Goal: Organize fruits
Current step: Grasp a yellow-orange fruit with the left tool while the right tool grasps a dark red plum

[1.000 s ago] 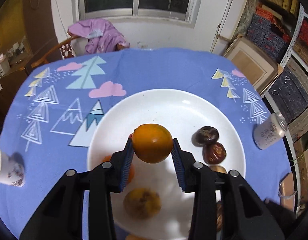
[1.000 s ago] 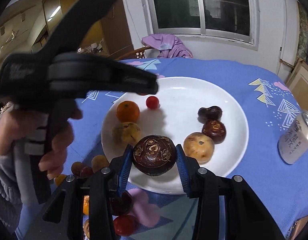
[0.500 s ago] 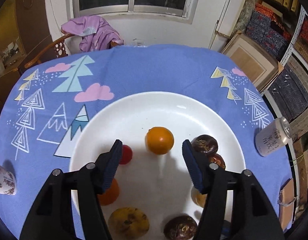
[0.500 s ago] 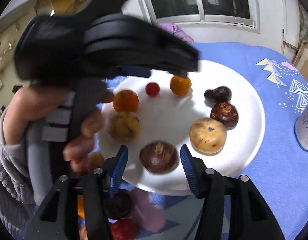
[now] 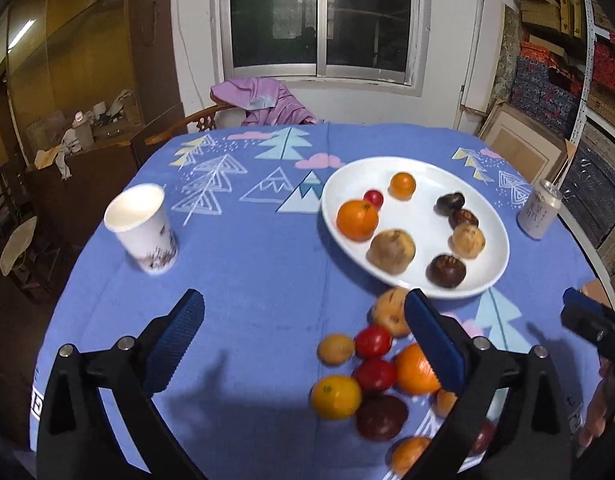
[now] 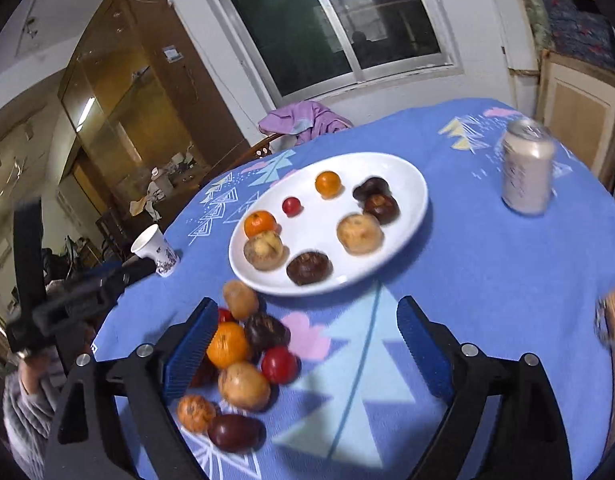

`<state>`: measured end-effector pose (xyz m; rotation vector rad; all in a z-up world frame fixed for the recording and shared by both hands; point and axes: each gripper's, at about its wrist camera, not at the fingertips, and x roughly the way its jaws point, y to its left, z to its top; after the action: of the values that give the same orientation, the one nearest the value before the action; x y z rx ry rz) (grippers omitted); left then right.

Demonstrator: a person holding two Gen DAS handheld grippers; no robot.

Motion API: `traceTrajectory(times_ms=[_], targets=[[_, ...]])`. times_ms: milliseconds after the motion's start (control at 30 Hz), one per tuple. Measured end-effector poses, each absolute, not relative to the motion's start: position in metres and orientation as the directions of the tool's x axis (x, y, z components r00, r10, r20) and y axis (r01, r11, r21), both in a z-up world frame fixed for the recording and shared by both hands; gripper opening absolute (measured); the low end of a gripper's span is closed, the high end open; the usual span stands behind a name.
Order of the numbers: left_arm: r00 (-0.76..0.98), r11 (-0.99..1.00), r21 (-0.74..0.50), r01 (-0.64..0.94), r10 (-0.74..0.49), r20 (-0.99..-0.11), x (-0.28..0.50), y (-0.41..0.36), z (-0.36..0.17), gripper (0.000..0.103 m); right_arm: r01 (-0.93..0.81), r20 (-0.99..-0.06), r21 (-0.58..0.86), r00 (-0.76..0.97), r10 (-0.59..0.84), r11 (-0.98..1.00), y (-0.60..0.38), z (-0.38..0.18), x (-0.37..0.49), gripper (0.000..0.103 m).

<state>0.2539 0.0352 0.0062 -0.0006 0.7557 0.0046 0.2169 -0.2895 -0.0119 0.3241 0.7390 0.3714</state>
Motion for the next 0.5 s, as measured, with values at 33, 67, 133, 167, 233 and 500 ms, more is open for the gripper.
traceTrajectory(times_ms=[33,67,133,167,233,500], targets=[[0.717,1.0,-0.013,-0.012,0.0,-0.697,0.245,0.041,-0.006,0.098,-0.205,-0.589,0.417,0.681,0.435,0.886,-0.293,-0.015,0.213,0.093],[0.703,1.0,-0.026,-0.015,-0.008,-0.711,0.239,0.045,-0.017,0.098,-0.193,-0.597,0.416,0.679,0.427,0.889,-0.293,-0.019,0.206,0.094],[0.677,0.999,-0.053,-0.012,-0.031,-0.735,0.231,0.054,-0.036,0.098,-0.18,-0.61,0.421,0.669,0.424,0.889,-0.295,-0.024,0.204,0.094],[0.669,0.998,-0.06,-0.012,-0.037,-0.742,0.229,0.057,-0.043,0.098,-0.176,-0.611,0.424,0.669,0.424,0.888,-0.296,-0.025,0.203,0.094],[0.653,0.998,-0.062,-0.017,-0.036,-0.756,0.227,0.063,-0.055,0.098,-0.17,-0.614,0.425,0.667,0.421,0.889,-0.297,-0.026,0.204,0.094],[0.63,0.995,-0.102,0.025,-0.094,-0.771,0.232,0.062,-0.067,0.099,-0.211,-0.655,0.383,0.624,0.426,0.899,-0.278,-0.035,0.203,0.095]])
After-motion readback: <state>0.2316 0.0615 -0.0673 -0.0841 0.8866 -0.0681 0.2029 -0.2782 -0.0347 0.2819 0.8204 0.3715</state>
